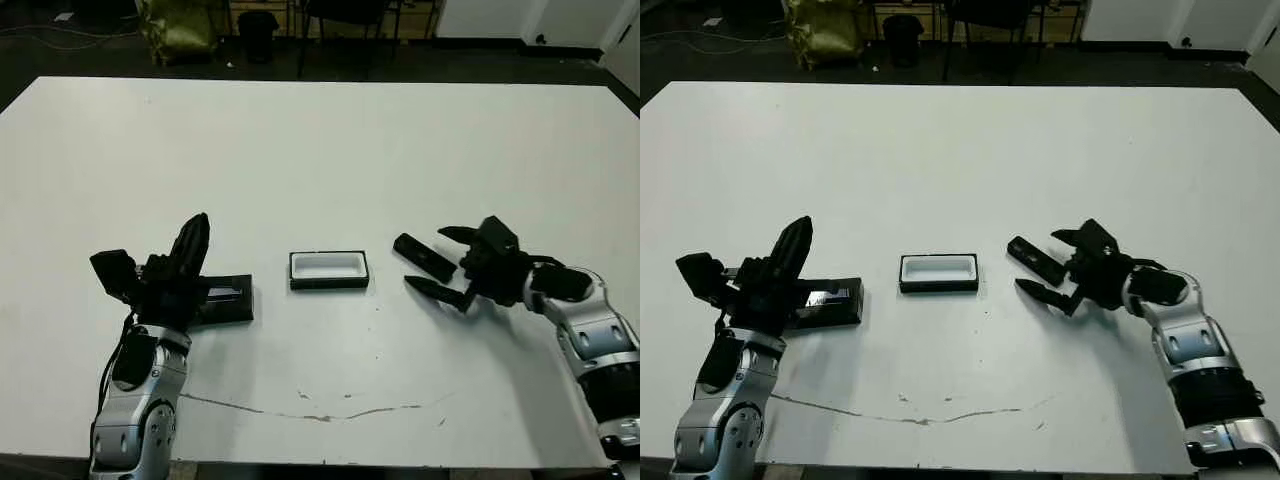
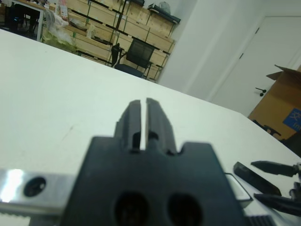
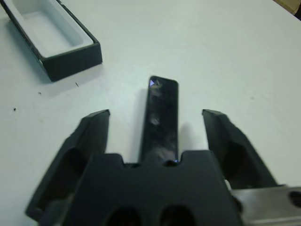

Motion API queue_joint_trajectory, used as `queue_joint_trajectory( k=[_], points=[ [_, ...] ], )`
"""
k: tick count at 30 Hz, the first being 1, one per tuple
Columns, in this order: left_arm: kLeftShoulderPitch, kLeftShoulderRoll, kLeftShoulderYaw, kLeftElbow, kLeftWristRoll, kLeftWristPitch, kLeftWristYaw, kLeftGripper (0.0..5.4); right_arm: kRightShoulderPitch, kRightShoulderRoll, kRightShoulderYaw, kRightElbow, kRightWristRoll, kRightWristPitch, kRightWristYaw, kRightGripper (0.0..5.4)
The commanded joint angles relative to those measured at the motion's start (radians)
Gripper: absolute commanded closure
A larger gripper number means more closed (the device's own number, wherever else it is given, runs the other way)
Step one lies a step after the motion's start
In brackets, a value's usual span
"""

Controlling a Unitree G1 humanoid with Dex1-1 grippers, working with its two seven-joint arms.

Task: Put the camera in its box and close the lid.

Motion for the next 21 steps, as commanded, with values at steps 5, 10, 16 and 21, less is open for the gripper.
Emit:
queue_joint_trajectory(
  k=[5,10,16,21],
  points=[
    [0.021,0.004,-0.002,-0.002,0.007,0.017,0.020,5.40,0.046,0.019,0.052,0.011,-0.042,0.190,-0.027,2.62],
    [0.018,0.007,0.000,-0.002,0.003,0.015,0.014,5.40,0.071,0.014,0.049,0.005,-0.045,0.198,-0.031,3.72],
    [0.016,0.010,0.004,0.002,-0.004,0.014,0.004,5.40,0.099,-0.034,0.067,-0.069,-0.059,0.225,-0.015,4.51],
    [0.018,0.007,0.004,-0.001,-0.011,0.019,0.008,5.40,0.102,-0.064,0.081,-0.131,-0.053,0.282,-0.010,4.53]
  ],
)
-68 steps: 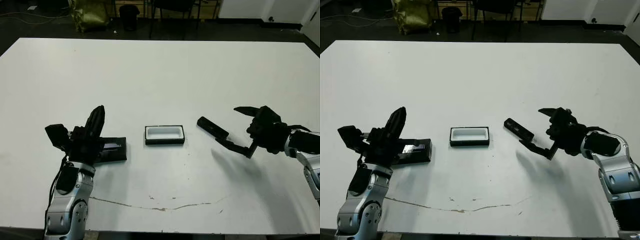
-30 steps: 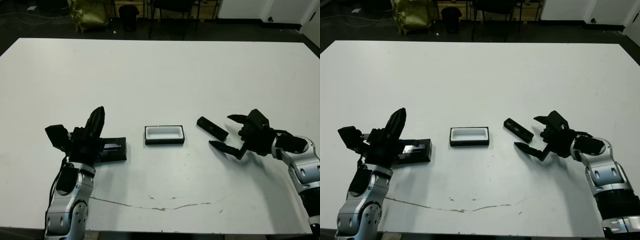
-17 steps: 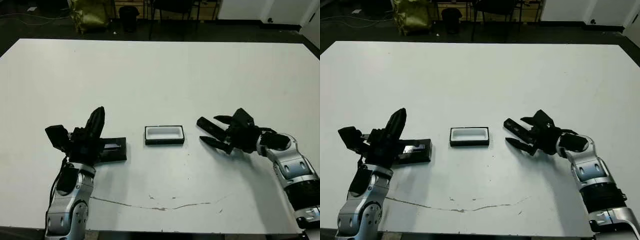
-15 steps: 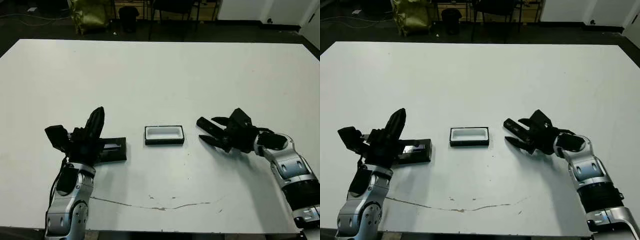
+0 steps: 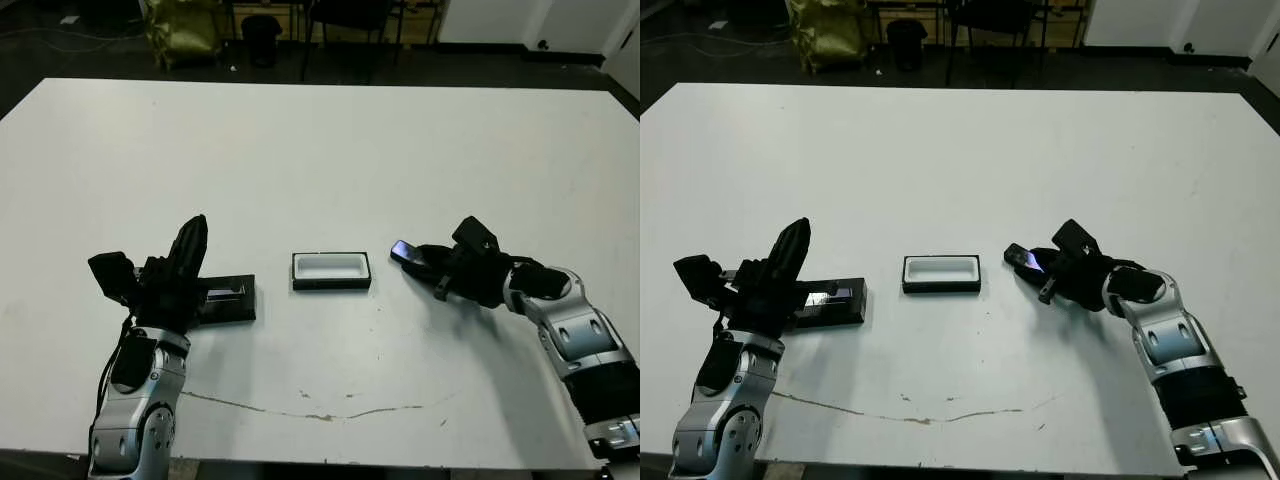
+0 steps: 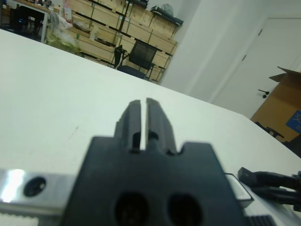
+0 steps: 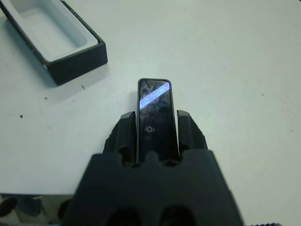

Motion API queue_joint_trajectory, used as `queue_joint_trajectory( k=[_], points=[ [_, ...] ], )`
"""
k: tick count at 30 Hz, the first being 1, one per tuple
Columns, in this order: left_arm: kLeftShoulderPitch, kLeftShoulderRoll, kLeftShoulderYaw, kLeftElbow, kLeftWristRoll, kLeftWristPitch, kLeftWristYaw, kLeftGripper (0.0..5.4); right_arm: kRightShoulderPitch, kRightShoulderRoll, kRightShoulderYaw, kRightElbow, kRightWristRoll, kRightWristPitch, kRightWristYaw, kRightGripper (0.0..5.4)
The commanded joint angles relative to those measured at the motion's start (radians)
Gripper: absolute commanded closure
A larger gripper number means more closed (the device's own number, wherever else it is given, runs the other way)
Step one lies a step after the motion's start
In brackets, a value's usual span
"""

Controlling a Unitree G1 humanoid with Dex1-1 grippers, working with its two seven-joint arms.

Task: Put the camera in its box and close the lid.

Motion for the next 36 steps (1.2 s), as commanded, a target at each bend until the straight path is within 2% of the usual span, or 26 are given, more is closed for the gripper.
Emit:
queue_joint_trajectory(
  k=[1,4,6,9,10,13,15,19,24,28,36],
  points=[
    [0.009,0.004,0.002,0.009,-0.002,0.015,0.005,5.40,0.067,-0.035,0.049,0.013,-0.042,0.095,0.024,4.53],
    [0.008,0.003,-0.001,0.011,0.010,0.009,0.012,5.40,0.051,-0.034,0.039,0.011,-0.019,0.120,0.034,4.53],
    [0.008,0.003,-0.002,0.015,0.017,0.002,0.013,5.40,0.035,-0.040,0.040,0.008,-0.026,0.109,0.040,4.54],
    [0.008,0.005,-0.001,0.017,0.014,0.004,0.006,5.40,0.000,-0.035,0.011,0.056,-0.002,0.026,0.072,4.54],
    [0.008,0.005,-0.001,0.020,0.018,-0.001,0.004,5.40,-0.017,-0.029,-0.003,0.077,0.012,0.021,0.084,4.54],
    [0.007,0.003,0.000,0.027,0.011,-0.006,-0.003,5.40,-0.091,-0.022,-0.031,0.114,0.040,0.019,0.113,4.55],
    [0.007,0.003,0.000,0.027,0.010,-0.003,-0.002,5.40,-0.146,-0.023,-0.044,0.141,0.049,-0.014,0.143,4.57],
    [0.008,0.001,-0.004,0.028,0.011,-0.004,-0.003,5.40,-0.272,-0.028,-0.048,0.177,0.055,0.011,0.206,4.58],
    [0.009,-0.001,-0.007,0.023,0.018,-0.001,0.009,5.40,-0.421,-0.008,-0.025,0.293,0.042,-0.103,0.321,4.58],
    [0.007,0.002,-0.003,0.023,0.018,-0.001,0.009,5.40,-0.529,0.025,0.030,0.379,-0.004,-0.186,0.393,4.59],
    [0.005,-0.001,-0.006,0.007,0.013,0.021,0.022,5.40,-0.632,0.124,0.111,0.490,-0.055,-0.234,0.503,4.60]
  ],
)
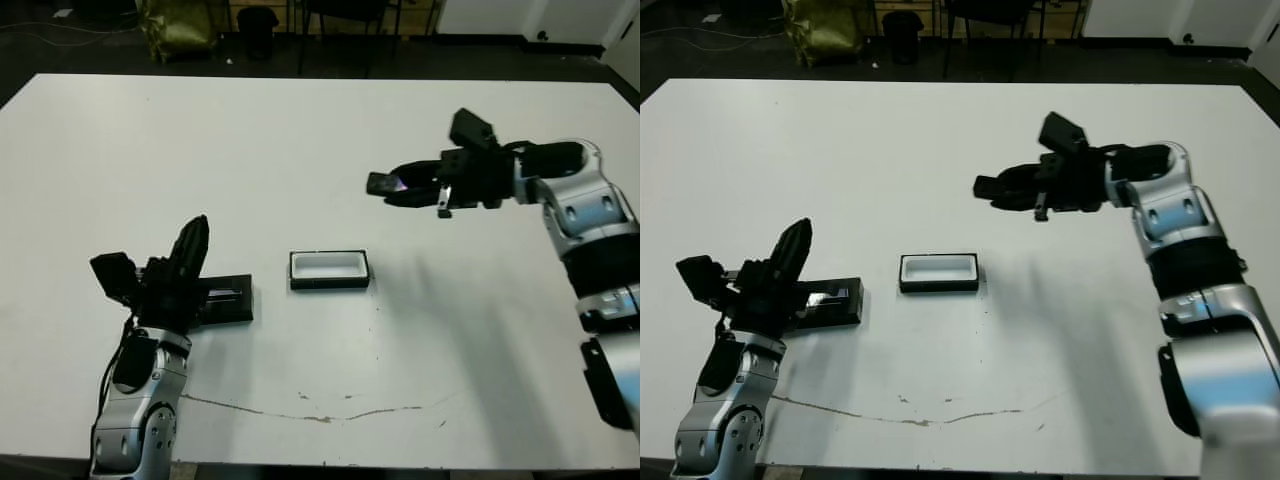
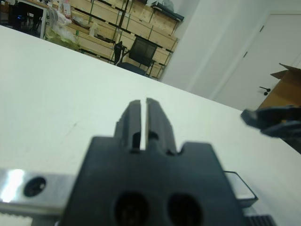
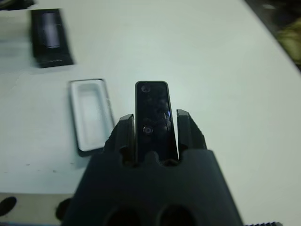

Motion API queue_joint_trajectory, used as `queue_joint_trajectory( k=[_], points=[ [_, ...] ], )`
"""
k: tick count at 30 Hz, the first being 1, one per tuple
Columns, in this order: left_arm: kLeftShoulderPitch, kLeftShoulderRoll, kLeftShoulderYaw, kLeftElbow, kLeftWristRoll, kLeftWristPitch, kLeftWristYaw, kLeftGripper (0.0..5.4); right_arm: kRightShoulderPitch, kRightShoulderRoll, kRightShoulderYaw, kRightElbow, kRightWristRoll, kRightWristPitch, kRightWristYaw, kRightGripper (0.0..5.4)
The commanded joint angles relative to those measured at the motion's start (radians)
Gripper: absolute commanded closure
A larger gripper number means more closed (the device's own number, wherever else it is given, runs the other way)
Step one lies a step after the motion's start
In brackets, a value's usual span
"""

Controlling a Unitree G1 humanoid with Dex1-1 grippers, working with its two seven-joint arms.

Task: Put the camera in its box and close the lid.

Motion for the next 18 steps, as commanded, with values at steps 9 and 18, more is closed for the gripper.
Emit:
queue_joint_trajectory(
  k=[9,18],
  points=[
    [0.011,0.002,0.004,0.000,-0.010,0.024,0.007,5.40,-0.072,0.116,0.140,0.013,-0.117,0.042,0.101,4.60],
    [0.011,0.004,0.004,0.018,-0.008,0.003,-0.009,5.40,-0.070,0.158,0.176,-0.009,-0.147,0.050,0.139,4.60]
  ],
)
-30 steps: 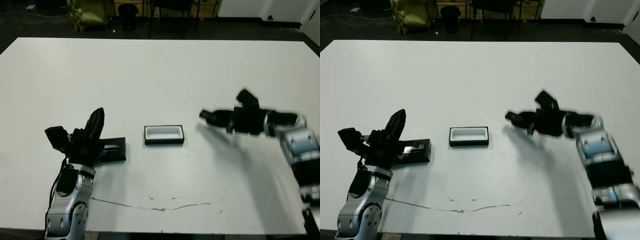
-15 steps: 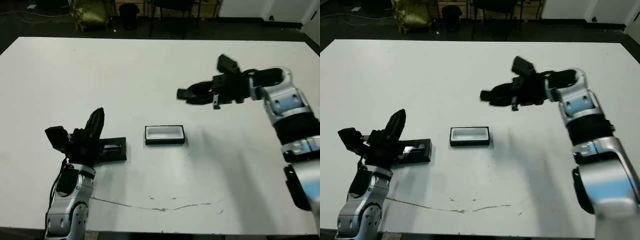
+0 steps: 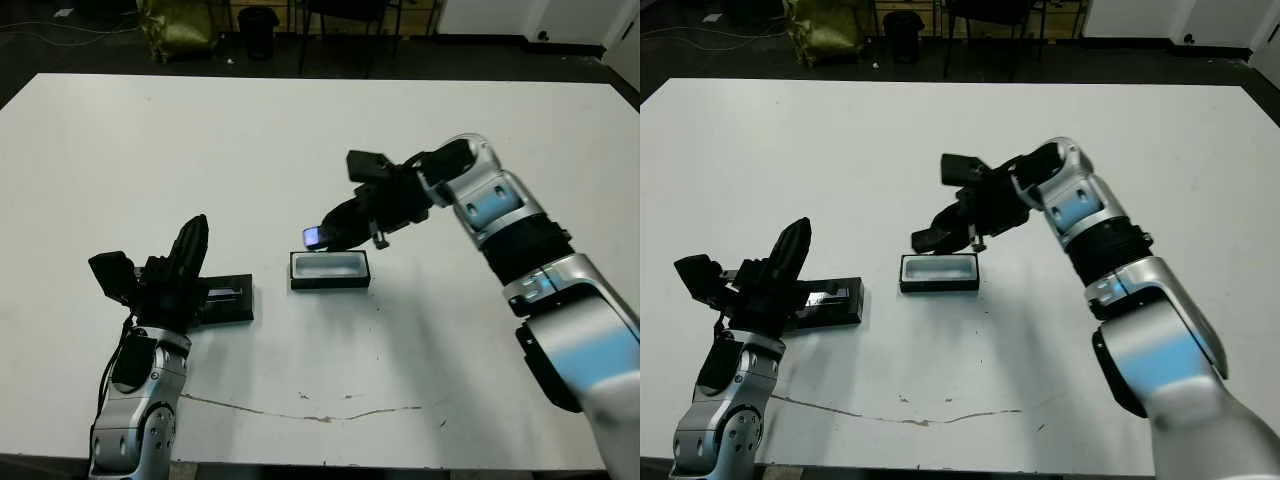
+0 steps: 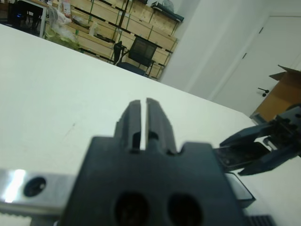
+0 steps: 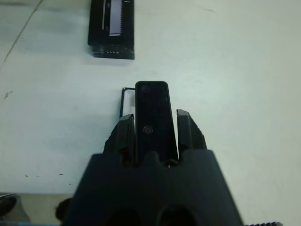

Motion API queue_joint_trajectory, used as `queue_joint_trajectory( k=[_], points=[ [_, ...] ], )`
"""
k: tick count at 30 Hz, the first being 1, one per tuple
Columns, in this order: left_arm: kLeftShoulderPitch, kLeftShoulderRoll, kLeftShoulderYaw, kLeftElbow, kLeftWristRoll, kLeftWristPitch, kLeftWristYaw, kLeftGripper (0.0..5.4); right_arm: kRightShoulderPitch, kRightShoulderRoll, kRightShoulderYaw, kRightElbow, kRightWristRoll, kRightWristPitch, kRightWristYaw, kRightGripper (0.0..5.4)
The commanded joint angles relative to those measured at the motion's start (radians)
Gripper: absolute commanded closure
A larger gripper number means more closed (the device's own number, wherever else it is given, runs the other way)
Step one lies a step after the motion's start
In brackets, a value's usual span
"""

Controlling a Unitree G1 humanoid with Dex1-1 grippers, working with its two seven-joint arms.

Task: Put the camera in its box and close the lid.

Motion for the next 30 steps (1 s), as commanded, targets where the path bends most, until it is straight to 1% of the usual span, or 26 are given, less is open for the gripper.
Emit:
queue_joint_trajectory(
  k=[1,5,7,11,13,20,28,30],
  points=[
    [0.011,0.003,0.002,0.019,0.003,0.000,-0.001,5.40,-0.003,-0.005,0.006,-0.012,-0.011,0.013,0.014,4.60],
    [0.015,0.000,0.002,0.020,0.002,-0.001,0.001,5.40,0.001,-0.012,-0.006,-0.003,0.002,0.046,0.036,4.60],
    [0.016,-0.001,0.001,0.022,0.004,-0.007,0.001,5.40,0.007,-0.015,-0.009,-0.005,0.004,0.048,0.041,4.60],
    [0.015,0.000,-0.001,0.031,0.004,-0.019,-0.008,5.40,0.017,-0.018,-0.016,-0.016,0.006,0.079,0.035,4.60],
    [0.017,0.002,-0.005,0.028,0.016,-0.019,-0.002,5.40,0.024,-0.017,-0.021,-0.023,0.009,0.092,0.027,4.60],
    [0.021,-0.004,-0.001,0.030,0.017,-0.029,-0.003,5.40,0.052,-0.017,-0.047,-0.069,0.020,0.206,-0.035,4.60],
    [0.022,-0.003,-0.005,0.031,0.015,-0.027,-0.005,5.40,0.058,-0.024,-0.040,-0.099,0.008,0.206,-0.063,4.60],
    [0.022,-0.003,-0.005,0.026,0.016,-0.018,0.002,5.40,0.061,-0.024,-0.037,-0.101,0.005,0.193,-0.066,4.60]
  ],
)
